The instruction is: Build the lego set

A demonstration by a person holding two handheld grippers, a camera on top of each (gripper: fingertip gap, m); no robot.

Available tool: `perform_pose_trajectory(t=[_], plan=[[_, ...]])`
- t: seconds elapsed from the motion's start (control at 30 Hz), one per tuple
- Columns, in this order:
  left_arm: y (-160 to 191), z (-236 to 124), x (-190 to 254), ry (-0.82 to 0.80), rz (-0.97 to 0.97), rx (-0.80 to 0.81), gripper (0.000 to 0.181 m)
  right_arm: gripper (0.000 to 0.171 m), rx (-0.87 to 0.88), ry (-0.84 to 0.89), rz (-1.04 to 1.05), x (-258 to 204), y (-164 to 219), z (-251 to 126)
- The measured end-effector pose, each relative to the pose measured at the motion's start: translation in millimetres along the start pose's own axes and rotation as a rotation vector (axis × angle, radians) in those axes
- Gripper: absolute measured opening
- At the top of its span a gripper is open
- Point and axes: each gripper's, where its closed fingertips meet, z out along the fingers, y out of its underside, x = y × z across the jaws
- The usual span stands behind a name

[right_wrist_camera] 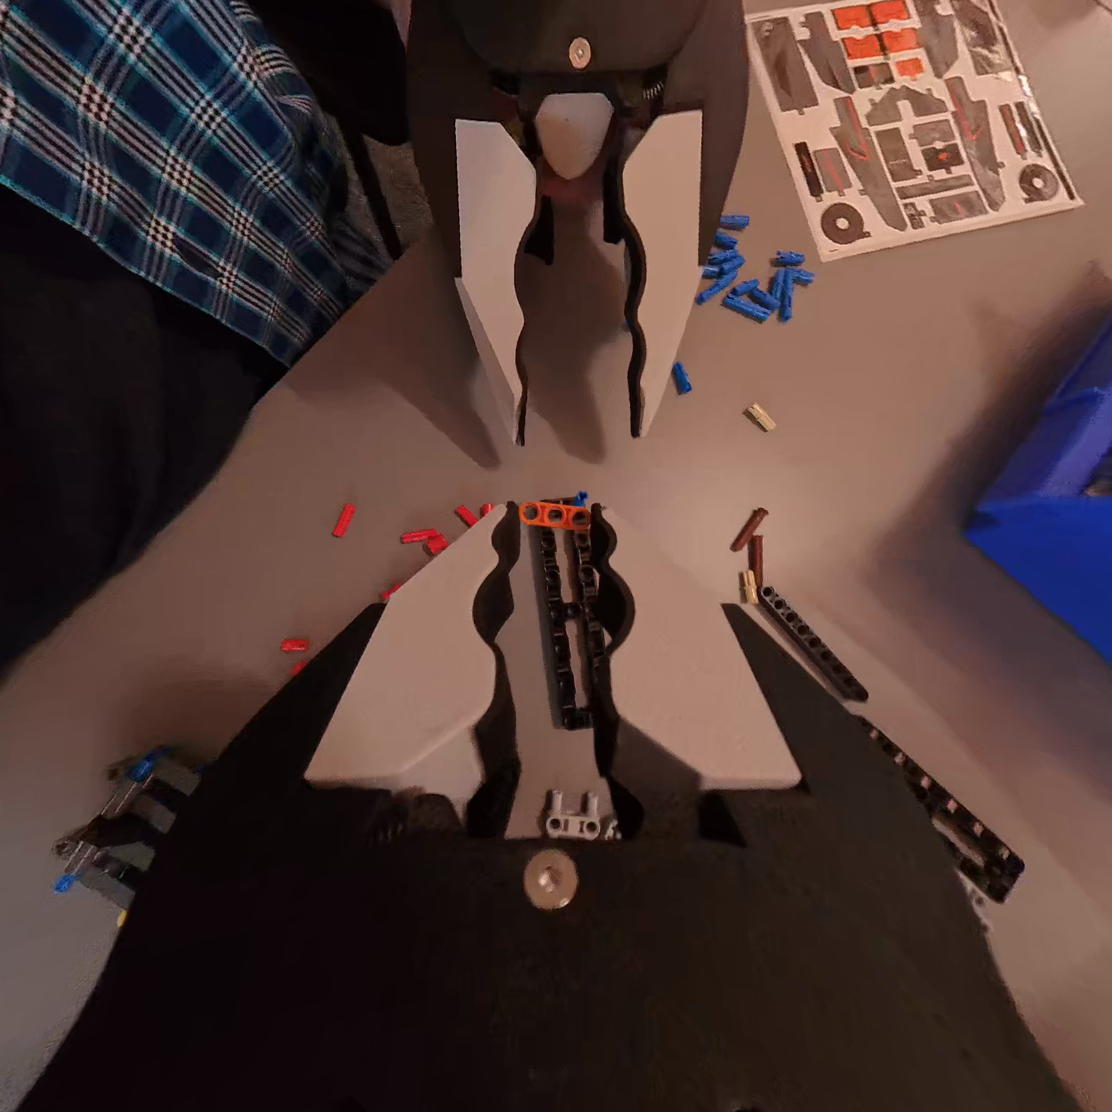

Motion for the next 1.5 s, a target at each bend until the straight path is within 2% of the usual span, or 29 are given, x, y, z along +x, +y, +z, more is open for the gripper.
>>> perform_pose_trajectory(t=[0.2,0.43,0.63,1.0,1.5], plan=[[-13,11,13,0.021,0.028,0.021,0.043,0.021,-0.041,-0.055,-0.072,-2,7,20],[-13,11,14,0.018,0.004,0.020,0.038,0.020,-0.053,-0.107,-0.128,2,11,35],[-16,4,17,0.009,0.068,0.048,0.028,0.021,-0.033,-0.150,-0.142,1,10,40],[-22,6,19,-0.032,0.153,0.061,0.029,0.021,-0.041,-0.169,-0.154,2,13,42],[4,25,11,-0.025,0.048,-0.092,0.033,0.021,-0.046,-0.190,-0.150,4,14,44]])
